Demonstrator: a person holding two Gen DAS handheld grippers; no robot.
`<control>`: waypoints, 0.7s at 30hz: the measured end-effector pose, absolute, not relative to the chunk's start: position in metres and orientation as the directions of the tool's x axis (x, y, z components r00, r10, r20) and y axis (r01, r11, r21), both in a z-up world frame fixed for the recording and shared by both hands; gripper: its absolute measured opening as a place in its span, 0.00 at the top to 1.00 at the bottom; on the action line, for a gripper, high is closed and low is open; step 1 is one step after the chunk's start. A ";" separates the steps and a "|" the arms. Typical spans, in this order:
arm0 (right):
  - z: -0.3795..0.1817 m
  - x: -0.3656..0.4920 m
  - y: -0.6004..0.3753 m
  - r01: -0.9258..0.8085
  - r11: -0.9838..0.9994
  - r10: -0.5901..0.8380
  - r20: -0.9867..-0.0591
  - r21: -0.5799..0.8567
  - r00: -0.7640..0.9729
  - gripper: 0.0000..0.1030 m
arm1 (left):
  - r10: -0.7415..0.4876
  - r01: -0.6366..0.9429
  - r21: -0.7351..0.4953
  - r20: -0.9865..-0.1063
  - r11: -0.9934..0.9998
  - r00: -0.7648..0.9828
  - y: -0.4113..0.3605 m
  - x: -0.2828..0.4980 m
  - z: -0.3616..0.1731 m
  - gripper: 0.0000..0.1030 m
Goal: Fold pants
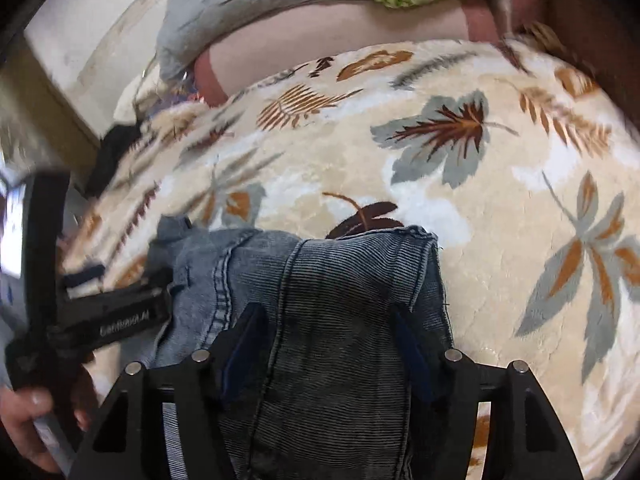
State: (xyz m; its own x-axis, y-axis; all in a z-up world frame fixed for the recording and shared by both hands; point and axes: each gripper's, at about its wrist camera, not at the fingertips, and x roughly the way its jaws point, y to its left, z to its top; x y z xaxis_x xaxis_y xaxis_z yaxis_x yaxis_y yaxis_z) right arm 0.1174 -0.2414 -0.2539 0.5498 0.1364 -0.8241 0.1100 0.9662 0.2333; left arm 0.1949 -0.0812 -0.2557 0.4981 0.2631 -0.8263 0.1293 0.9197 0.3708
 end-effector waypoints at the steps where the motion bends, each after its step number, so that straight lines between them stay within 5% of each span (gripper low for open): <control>1: -0.254 0.118 -0.237 0.100 0.975 0.113 -0.827 0.199 0.550 0.34 | 0.270 0.133 0.378 -0.828 0.916 0.491 -0.082 0.196 -0.259 0.06; 14: -0.218 0.066 -0.210 0.034 0.999 -0.038 -0.759 -0.021 0.650 0.33 | 0.208 0.138 0.330 -0.815 0.934 0.541 -0.050 0.125 -0.219 0.06; 21: -0.222 0.041 -0.206 0.061 0.998 -0.033 -0.786 0.006 0.617 0.33 | 0.173 0.157 0.293 -0.837 0.943 0.520 -0.040 0.081 -0.221 0.06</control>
State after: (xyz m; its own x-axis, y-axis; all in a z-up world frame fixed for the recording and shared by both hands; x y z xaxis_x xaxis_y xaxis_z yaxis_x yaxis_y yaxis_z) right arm 0.0413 -0.2061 -0.2216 0.6169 -0.0332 -0.7864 0.0615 0.9981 0.0061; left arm 0.0809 -0.0403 -0.2207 0.5199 0.1731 -0.8365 0.1572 0.9431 0.2929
